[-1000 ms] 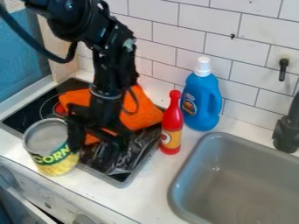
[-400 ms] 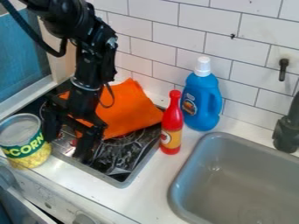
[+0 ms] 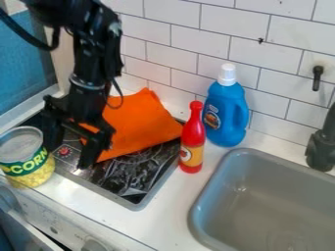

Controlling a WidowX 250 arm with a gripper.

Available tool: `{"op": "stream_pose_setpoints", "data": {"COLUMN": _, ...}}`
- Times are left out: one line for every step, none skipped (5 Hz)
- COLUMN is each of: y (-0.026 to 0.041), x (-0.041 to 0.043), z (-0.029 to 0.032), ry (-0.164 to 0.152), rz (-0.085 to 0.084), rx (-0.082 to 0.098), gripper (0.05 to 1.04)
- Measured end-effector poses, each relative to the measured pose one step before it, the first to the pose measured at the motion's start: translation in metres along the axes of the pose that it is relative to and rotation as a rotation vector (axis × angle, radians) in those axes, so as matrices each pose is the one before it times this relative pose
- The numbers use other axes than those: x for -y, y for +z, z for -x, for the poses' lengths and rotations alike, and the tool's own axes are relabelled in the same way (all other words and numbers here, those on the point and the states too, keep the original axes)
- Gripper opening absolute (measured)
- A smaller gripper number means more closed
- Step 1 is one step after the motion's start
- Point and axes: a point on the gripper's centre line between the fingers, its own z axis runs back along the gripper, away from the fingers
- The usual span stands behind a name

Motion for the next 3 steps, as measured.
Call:
{"op": "stream_pose_setpoints", "data": {"y": 0.01276, "x": 0.0053, "z": 0.01379, "ry": -0.0409, "rz": 0.0512, "rx": 0.0452, "gripper": 1.001}}
{"op": "stream_pose_setpoints", "data": {"y": 0.00677, "x": 0.00696, "z": 0.01667, "ry": -0.0347, "rz": 0.0459, "rx": -0.0013, "gripper": 1.001}}
{"op": "stream_pose_setpoints", "data": {"y": 0.00107, "x": 0.00721, "z": 0.00718, "ry": -0.0154, "rz": 0.0417, "rx": -0.0205, "gripper": 1.001}}
